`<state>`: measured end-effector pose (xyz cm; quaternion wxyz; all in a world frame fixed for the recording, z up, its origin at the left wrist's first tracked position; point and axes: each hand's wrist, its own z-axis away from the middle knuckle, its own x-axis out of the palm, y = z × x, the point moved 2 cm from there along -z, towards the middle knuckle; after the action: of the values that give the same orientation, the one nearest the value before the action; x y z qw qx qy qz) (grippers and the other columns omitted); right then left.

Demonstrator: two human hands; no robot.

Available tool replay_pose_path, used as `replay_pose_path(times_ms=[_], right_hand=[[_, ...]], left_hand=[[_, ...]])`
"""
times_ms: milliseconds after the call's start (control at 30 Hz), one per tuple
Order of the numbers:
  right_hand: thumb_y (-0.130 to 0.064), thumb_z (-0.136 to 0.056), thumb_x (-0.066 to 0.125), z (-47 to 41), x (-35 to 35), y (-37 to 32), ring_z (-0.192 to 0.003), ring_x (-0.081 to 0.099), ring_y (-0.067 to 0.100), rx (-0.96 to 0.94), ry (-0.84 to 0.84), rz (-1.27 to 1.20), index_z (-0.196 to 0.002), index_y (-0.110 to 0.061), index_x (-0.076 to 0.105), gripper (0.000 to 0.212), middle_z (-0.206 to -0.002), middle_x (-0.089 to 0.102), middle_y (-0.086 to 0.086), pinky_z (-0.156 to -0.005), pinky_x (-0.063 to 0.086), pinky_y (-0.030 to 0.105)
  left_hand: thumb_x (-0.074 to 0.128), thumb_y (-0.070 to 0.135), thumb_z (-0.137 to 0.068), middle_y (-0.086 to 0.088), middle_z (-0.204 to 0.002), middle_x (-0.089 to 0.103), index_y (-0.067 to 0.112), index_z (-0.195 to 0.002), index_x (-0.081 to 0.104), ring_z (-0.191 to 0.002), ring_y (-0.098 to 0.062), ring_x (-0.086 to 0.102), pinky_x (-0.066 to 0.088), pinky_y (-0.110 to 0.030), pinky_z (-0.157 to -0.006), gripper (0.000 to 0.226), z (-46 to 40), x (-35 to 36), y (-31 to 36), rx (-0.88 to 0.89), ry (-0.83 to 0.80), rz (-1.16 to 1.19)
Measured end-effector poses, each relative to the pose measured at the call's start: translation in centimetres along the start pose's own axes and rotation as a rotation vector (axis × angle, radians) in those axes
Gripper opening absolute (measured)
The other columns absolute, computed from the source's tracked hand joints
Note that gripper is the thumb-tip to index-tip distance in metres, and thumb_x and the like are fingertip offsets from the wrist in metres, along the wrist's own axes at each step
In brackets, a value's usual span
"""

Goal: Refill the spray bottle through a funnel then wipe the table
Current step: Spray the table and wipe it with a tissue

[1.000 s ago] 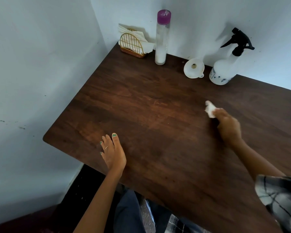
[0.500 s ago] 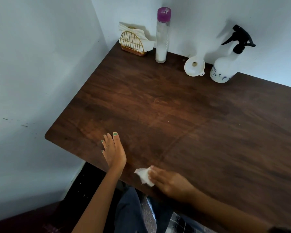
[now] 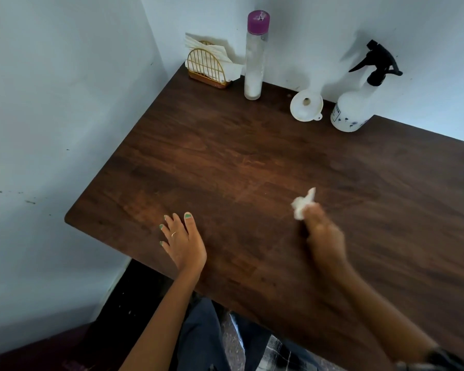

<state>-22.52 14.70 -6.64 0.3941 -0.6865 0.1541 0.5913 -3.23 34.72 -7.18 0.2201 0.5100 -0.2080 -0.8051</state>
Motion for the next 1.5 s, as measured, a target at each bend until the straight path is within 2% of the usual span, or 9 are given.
replay_pose_path(times_ms=[67,233,333,500,667,833,1100,1233,1500], right_hand=[[-0.038,-0.097,0.038,3.4,2.5,-5.7,-0.098,0.058,-0.007,-0.224,-0.091,-0.020,-0.119,-0.029,0.061,0.032,-0.105,0.062,-0.021,-0.079,0.040,0.000],[-0.013,-0.086,0.049,8.9,6.9,-13.3,-0.104,0.065,0.018,-0.682,-0.328,-0.199,-0.096,-0.013,0.072,0.025,-0.108,0.070,0.004,-0.066,0.056,0.027],[-0.006,-0.076,0.056,7.3,6.0,-13.9,-0.105,0.063,0.017,-0.590,-0.516,-0.391,-0.097,-0.013,0.072,0.028,-0.111,0.069,0.004,-0.081,0.054,0.030],[-0.011,-0.076,0.049,1.2,1.5,-12.7,-0.082,0.060,0.010,-0.120,-0.269,-0.616,-0.080,-0.003,0.072,0.024,-0.086,0.070,0.010,-0.082,0.046,0.014],[0.000,-0.086,0.057,-1.0,0.3,-11.7,-0.084,0.061,0.004,0.185,-0.085,-0.709,-0.094,-0.017,0.065,0.020,-0.089,0.063,-0.008,-0.074,0.050,0.016],[-0.012,-0.087,0.064,0.3,0.6,-13.3,-0.076,0.066,0.004,0.449,0.071,-0.980,-0.084,-0.024,0.065,0.013,-0.082,0.069,-0.006,-0.065,0.052,0.014],[-0.010,-0.088,0.063,1.0,1.9,-14.8,-0.095,0.064,-0.002,0.327,0.026,-1.014,-0.101,-0.028,0.069,0.023,-0.099,0.069,-0.013,-0.087,0.051,0.021],[0.000,-0.085,0.062,-0.4,1.8,-14.7,-0.092,0.060,-0.013,0.232,0.044,-0.896,-0.104,-0.023,0.069,0.030,-0.099,0.067,-0.015,-0.084,0.045,0.004],[0.017,-0.080,0.048,-15.8,2.1,-7.7,-0.109,0.063,0.027,0.050,0.306,-0.326,-0.109,0.000,0.067,0.039,-0.115,0.067,0.016,-0.100,0.045,0.035]], left_hand=[[0.013,0.049,-0.099,-0.002,-0.160,0.004,0.013,-0.151,0.016,-0.148,-0.021,-0.004,-0.006,-0.044,-0.117,0.063,0.2,0.1,0.2,-0.014,0.010,0.029],[0.023,0.046,-0.100,-0.002,-0.159,0.014,0.015,-0.149,0.025,-0.147,-0.019,0.002,-0.008,-0.043,-0.117,0.059,0.7,-0.3,1.5,0.025,0.016,0.145],[0.038,0.035,-0.099,0.005,-0.145,0.044,0.022,-0.135,0.051,-0.144,-0.018,0.021,0.008,-0.038,-0.119,0.041,1.3,-1.6,2.7,0.204,-0.017,0.168],[0.046,0.022,-0.098,0.001,-0.111,0.070,0.017,-0.112,0.069,-0.106,-0.014,0.063,0.047,-0.024,-0.091,0.027,3.6,-1.6,4.6,0.481,-0.506,0.100],[0.041,0.021,-0.100,0.003,-0.134,0.056,0.014,-0.135,0.051,-0.123,-0.007,0.050,0.034,-0.010,-0.095,0.037,5.2,-0.8,6.1,0.377,-0.373,0.182],[0.041,0.013,-0.099,0.000,-0.138,0.053,0.015,-0.137,0.048,-0.126,-0.010,0.049,0.039,-0.025,-0.107,0.038,6.3,0.1,6.6,0.209,-0.359,0.352],[0.042,0.000,-0.096,0.005,-0.130,0.055,0.012,-0.136,0.049,-0.107,0.001,0.055,0.043,-0.002,-0.078,0.042,4.0,-0.7,5.9,0.138,-0.464,0.451],[0.042,0.005,-0.096,-0.003,-0.140,0.051,0.013,-0.137,0.047,-0.126,-0.012,0.049,0.039,-0.031,-0.109,0.042,2.4,-0.9,6.3,0.069,-0.634,0.551],[0.033,0.044,-0.099,-0.007,-0.160,-0.006,0.010,-0.151,0.006,-0.146,-0.028,-0.011,-0.003,-0.041,-0.117,0.068,-3.7,-3.6,1.6,0.204,-0.140,-0.165]])
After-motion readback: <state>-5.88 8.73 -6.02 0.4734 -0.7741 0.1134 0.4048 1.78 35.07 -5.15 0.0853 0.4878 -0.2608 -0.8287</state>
